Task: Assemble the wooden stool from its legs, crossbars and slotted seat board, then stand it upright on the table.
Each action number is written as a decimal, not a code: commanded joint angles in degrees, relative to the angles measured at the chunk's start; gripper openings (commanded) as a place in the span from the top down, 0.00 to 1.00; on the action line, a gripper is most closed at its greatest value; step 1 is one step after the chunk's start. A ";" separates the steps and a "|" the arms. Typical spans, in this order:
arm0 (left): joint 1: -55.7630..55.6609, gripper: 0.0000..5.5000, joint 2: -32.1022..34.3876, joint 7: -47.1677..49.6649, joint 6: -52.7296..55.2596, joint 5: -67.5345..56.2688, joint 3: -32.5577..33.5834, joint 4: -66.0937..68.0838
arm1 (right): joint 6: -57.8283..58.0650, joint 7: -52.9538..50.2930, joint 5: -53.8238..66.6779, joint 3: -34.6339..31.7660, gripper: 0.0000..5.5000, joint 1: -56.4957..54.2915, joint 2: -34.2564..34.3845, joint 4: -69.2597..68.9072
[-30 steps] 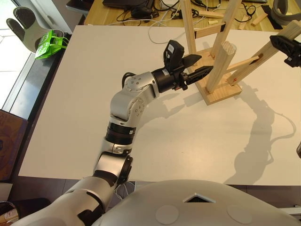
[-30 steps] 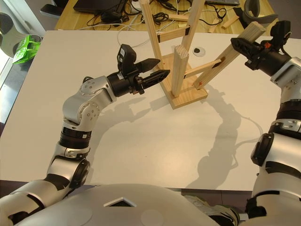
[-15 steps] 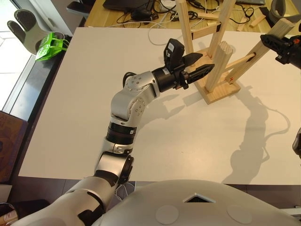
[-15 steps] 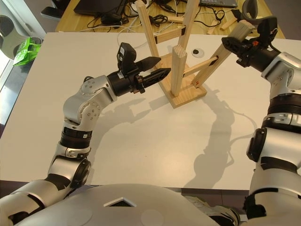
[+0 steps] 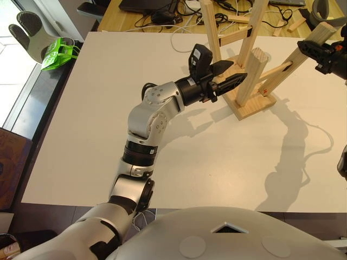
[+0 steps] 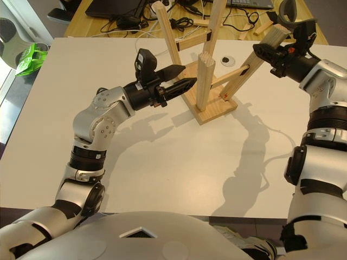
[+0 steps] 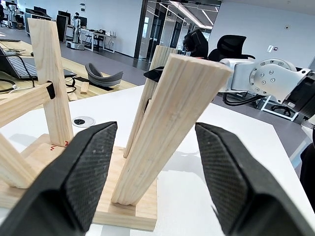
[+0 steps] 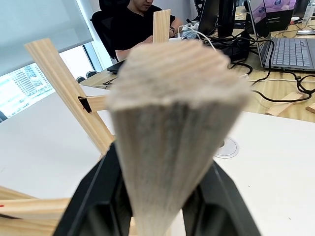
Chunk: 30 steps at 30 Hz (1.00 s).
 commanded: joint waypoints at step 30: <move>-1.07 0.47 -0.66 1.33 -0.41 0.22 0.41 0.70 | 1.83 -1.35 -14.13 16.83 0.81 -0.68 3.10 10.25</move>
